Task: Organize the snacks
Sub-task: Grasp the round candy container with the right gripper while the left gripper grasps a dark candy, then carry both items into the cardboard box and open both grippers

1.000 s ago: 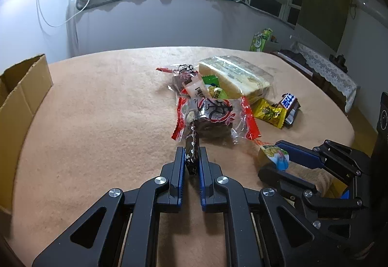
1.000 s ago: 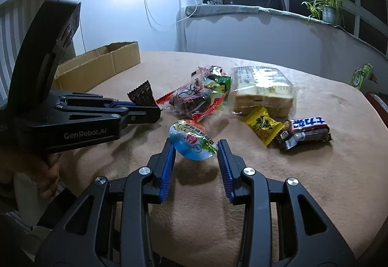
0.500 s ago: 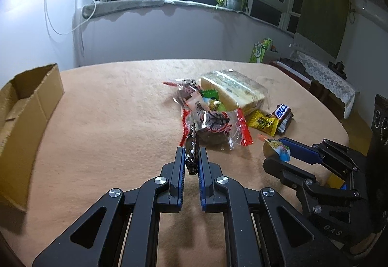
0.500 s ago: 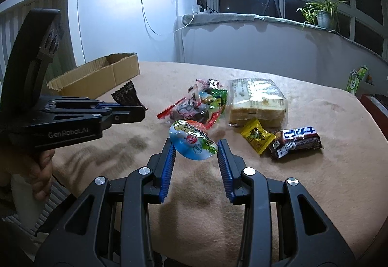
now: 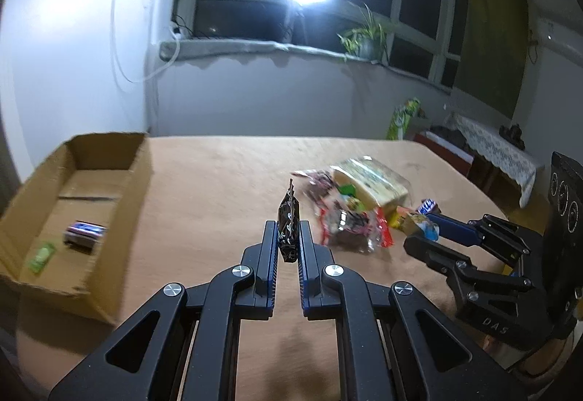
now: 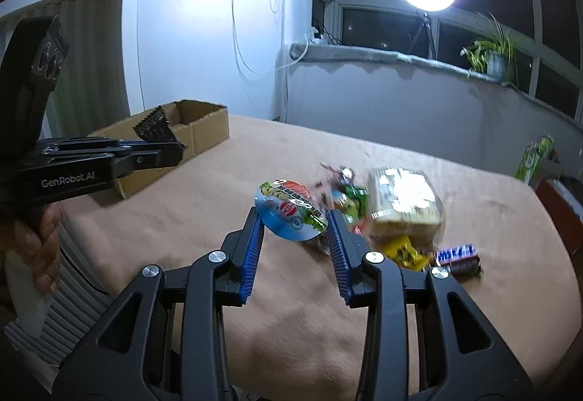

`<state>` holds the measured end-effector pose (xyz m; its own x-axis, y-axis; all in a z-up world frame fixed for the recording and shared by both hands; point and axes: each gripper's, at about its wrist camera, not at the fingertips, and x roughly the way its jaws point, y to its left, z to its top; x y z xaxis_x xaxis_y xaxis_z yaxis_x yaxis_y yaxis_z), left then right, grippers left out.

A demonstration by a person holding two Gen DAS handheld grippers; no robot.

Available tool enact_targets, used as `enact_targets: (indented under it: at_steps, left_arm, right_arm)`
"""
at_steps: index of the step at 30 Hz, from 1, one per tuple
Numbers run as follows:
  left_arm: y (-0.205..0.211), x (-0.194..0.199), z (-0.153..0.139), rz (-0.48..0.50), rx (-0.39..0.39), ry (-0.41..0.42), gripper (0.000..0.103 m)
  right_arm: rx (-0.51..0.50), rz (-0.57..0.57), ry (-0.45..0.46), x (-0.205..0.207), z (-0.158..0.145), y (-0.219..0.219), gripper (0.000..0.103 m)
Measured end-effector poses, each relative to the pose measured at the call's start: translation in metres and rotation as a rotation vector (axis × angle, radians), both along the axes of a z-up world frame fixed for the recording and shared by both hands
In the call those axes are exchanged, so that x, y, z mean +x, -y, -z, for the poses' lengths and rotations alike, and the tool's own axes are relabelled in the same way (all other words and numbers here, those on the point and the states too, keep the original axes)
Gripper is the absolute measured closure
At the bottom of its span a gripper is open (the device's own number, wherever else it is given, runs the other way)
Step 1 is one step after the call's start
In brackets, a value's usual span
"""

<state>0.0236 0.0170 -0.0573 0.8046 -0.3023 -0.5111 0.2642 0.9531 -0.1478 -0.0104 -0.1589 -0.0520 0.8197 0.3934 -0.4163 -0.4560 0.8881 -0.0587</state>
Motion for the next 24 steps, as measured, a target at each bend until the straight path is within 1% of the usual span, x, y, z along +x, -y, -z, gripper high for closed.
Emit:
enact_targets:
  at_steps: [3, 9, 19, 24]
  left_arm:
    - [-0.017, -0.005, -0.006, -0.02, -0.011, 0.021, 0.094]
    - [-0.054, -0.011, -0.011, -0.075, -0.034, 0.046, 0.094]
    - [-0.12, -0.013, -0.006, -0.206, -0.077, 0.052, 0.094]
    - [-0.15, -0.01, 0.001, -0.268, -0.078, 0.043, 0.094]
  right_arm:
    - [-0.019, -0.011, 0.019, -0.001, -0.01, -0.014, 0.066]
    - [-0.053, -0.052, 0.036, -0.001, -0.02, -0.049, 0.066]
    - [-0.095, -0.155, 0.043, 0.01, -0.024, -0.113, 0.066]
    - [-0.098, -0.227, 0.045, 0.019, -0.024, -0.153, 0.066]
